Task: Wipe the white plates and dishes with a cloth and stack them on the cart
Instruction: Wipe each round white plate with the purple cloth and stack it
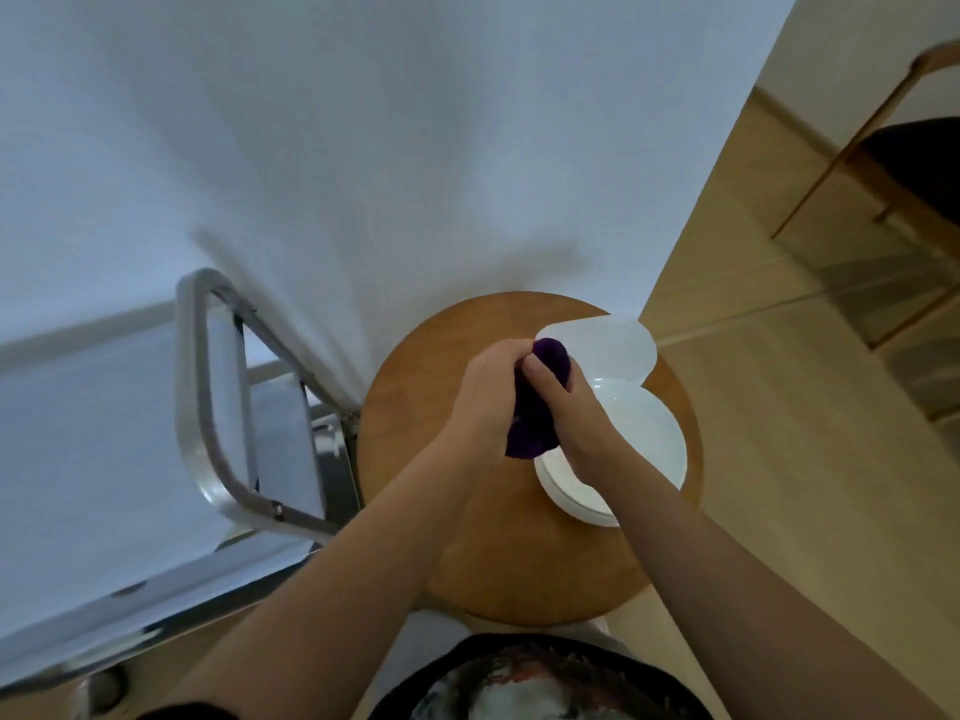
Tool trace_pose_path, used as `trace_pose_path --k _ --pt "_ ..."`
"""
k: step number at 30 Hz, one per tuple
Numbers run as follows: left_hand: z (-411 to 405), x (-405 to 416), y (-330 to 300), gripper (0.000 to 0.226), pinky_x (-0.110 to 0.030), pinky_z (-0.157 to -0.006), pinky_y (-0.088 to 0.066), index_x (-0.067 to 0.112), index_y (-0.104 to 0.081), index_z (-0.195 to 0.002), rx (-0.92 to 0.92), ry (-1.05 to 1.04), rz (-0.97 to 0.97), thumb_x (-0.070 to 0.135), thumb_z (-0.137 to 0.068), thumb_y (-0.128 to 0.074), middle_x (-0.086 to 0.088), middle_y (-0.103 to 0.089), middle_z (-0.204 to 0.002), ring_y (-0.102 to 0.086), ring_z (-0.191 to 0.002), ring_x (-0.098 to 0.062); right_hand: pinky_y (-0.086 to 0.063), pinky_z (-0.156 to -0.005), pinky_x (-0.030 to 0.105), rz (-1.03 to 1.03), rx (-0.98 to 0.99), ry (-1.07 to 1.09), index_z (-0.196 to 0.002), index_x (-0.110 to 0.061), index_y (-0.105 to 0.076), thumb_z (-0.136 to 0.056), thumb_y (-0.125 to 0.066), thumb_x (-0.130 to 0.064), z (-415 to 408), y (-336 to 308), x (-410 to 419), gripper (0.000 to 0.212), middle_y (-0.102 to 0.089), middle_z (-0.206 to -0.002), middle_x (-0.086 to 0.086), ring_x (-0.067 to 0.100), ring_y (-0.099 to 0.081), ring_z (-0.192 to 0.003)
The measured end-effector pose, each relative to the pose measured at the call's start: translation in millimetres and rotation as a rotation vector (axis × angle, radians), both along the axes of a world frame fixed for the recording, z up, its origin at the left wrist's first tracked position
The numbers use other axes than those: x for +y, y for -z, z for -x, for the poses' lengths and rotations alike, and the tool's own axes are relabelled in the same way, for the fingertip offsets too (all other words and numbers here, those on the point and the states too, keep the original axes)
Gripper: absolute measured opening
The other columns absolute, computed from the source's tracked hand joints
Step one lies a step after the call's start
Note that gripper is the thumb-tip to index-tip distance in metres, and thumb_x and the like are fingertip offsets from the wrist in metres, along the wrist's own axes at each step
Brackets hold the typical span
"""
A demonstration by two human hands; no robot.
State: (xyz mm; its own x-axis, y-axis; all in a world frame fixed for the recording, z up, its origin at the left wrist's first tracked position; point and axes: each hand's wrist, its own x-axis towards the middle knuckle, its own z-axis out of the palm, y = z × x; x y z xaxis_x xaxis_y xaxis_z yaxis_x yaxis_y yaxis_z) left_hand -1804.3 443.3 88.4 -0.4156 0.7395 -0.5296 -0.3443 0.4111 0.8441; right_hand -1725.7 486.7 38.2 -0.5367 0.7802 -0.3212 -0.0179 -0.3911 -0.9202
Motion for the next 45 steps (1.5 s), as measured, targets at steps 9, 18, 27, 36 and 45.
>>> trace_pose_path --k 9,18,27,36,45 --pt "-46.0 12.0 36.0 0.016 -0.018 -0.059 -0.055 0.023 -0.065 -0.092 0.234 0.0 -0.01 0.025 -0.097 -0.05 0.007 -0.071 -0.087 -0.07 -0.075 -0.008 -0.053 -0.072 0.03 0.057 -0.202 0.224 -0.114 -0.023 -0.056 -0.079 -0.072 -0.026 -95.9 17.6 55.8 0.039 -0.065 -0.104 -0.004 0.017 -0.061 -0.095" --pt "-40.2 -0.7 143.8 0.014 -0.02 -0.059 -0.047 0.018 -0.066 -0.097 0.651 0.29 0.42 0.025 -0.092 -0.055 0.007 -0.063 -0.08 -0.058 -0.072 -0.007 -0.054 -0.076 0.034 0.007 -0.281 0.397 -0.089 -0.029 -0.063 -0.078 -0.073 -0.023 -134.2 35.4 81.4 0.016 -0.068 -0.09 -0.009 0.013 -0.065 -0.087" --pt "-58.5 21.3 201.2 0.041 -0.028 -0.051 -0.04 0.011 -0.056 -0.099 0.744 0.343 0.759 0.05 -0.092 -0.048 -0.001 -0.059 -0.083 -0.058 -0.073 -0.018 -0.052 -0.071 0.028 -0.169 -0.392 0.189 -0.087 -0.033 -0.058 -0.078 -0.073 -0.018 -152.5 73.4 104.2 0.023 -0.066 -0.082 -0.017 0.0 -0.063 -0.078" --pt "-76.0 22.6 217.0 0.032 -0.026 -0.048 -0.033 0.014 -0.054 -0.094 0.865 0.388 0.807 0.037 -0.1 -0.034 0.004 -0.048 -0.069 -0.051 -0.066 -0.016 -0.047 -0.066 0.02 -0.279 -0.441 0.012 -0.089 -0.036 -0.054 -0.078 -0.074 -0.019 -162.8 97.5 117.6 0.028 -0.06 -0.087 -0.017 -0.003 -0.06 -0.079" --pt "-85.0 18.0 206.8 0.032 -0.029 -0.051 -0.033 0.01 -0.04 -0.058 0.462 -0.201 0.374 0.011 -0.087 -0.054 -0.005 -0.042 -0.057 -0.04 -0.055 -0.017 -0.05 -0.064 0.017 -0.268 -0.389 0.081 -0.092 -0.039 -0.055 -0.079 -0.072 -0.019 -161.0 102.8 119.7 0.029 -0.061 -0.089 -0.02 0.0 -0.06 -0.084"
